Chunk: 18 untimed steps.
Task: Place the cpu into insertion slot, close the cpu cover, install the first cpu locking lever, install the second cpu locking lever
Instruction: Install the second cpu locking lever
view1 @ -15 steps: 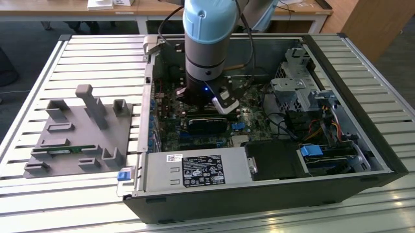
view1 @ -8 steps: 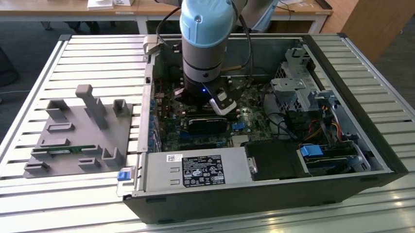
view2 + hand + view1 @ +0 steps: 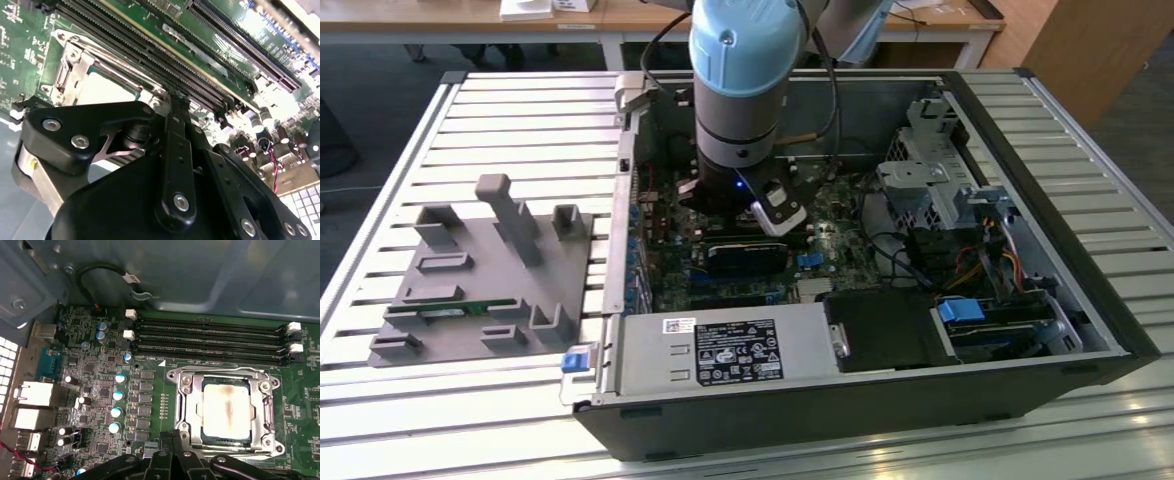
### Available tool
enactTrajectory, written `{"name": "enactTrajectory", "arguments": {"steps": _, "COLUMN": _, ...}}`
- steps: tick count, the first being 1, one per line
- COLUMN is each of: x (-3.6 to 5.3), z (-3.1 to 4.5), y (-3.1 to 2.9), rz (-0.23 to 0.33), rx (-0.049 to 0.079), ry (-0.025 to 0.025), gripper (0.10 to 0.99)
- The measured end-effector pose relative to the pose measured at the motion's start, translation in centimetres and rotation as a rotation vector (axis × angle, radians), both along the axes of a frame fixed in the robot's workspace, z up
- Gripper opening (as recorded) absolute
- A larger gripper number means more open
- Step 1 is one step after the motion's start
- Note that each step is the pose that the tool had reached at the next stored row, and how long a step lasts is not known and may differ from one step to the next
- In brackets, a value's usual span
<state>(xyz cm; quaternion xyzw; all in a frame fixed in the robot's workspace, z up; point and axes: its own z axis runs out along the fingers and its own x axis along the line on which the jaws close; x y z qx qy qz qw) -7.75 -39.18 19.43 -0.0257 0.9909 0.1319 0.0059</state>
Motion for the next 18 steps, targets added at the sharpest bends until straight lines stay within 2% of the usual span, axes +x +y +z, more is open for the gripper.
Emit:
{"name": "enactTrajectory", "arguments": {"steps": 3, "x": 0.00, "z": 0.68, "y": -0.01, "rz": 0.000, "rx": 0.000, "ry": 0.0002, "gripper": 0.106}}
{"name": "enactTrajectory", "arguments": {"steps": 7, "x": 0.00, "z": 1.18, "y": 0.02, "rz": 0.000, "rx": 0.000, "ry": 0.0002, "gripper": 0.106}}
{"name": "enactTrajectory", "arguments": {"steps": 15, "x": -0.01, "z": 3.20, "y": 0.02, "rz": 0.000, "rx": 0.000, "ry": 0.0002, "gripper": 0.106}}
{"name": "enactTrajectory", "arguments": {"steps": 18, "x": -0.01, "z": 3.42, "y": 0.03, "rz": 0.000, "rx": 0.000, "ry": 0.0001, "gripper": 0.106}}
